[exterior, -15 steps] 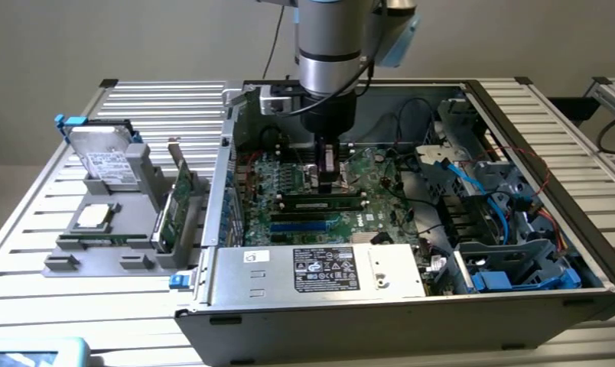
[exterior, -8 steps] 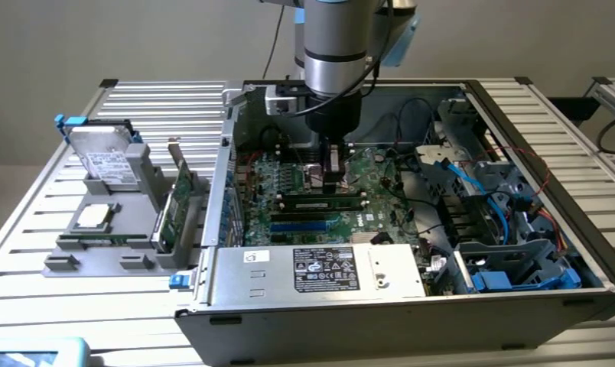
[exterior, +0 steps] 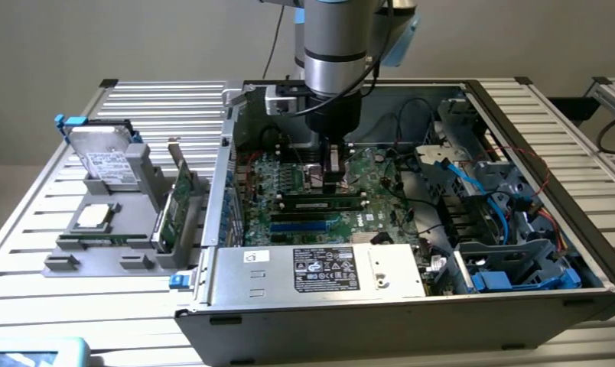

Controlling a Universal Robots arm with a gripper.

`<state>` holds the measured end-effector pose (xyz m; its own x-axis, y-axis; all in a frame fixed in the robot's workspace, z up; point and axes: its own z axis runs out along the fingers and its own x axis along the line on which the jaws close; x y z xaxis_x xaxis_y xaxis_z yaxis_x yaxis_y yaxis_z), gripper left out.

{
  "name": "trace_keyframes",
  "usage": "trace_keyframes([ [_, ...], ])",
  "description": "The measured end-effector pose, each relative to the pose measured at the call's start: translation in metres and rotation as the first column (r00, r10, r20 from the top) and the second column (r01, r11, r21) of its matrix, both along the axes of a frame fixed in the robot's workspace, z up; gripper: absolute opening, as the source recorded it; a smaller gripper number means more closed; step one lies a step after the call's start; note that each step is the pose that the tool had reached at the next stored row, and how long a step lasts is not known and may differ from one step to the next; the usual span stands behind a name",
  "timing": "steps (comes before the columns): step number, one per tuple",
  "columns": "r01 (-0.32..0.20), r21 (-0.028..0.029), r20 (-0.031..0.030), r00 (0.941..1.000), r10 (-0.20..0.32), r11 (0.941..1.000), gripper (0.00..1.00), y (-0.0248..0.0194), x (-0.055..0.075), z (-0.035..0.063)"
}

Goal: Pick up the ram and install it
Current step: 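Press down the ram until it locks into place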

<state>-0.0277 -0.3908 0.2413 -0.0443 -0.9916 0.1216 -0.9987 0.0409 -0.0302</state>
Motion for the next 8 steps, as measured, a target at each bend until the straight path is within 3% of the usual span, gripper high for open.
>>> trace_keyframes([
  [5, 0.000, 0.0000, 0.0000, 1.0000, 0.000, 1.0000, 0.11, 0.0000, 0.0000, 0.0000],
  [8, 0.037, -0.0001, -0.0001, 0.9993, -0.037, 0.9993, 0.11, 0.0000, 0.0000, 0.0000],
])
